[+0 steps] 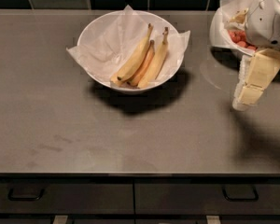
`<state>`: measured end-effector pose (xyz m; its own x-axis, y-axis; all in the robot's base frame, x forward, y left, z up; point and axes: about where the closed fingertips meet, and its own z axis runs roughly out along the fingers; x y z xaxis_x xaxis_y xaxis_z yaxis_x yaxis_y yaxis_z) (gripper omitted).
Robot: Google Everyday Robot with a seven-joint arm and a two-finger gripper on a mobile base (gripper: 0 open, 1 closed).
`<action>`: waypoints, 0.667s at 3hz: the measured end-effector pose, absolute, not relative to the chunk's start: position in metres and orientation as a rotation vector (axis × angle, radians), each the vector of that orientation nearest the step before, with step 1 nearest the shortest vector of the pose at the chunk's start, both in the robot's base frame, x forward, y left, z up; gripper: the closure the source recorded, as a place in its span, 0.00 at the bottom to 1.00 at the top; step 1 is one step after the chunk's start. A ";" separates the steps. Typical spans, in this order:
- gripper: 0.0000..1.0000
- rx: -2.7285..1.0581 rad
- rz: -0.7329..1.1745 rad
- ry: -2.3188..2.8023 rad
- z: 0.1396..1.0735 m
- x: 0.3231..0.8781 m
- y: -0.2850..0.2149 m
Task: Pick banana from white bowl
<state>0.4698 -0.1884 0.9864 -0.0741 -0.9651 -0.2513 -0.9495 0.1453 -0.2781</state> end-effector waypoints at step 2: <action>0.00 -2.048 0.099 1.775 0.986 0.526 -0.126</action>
Offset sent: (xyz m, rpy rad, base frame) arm 0.0778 0.0906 -0.0065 0.1047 0.0464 0.4016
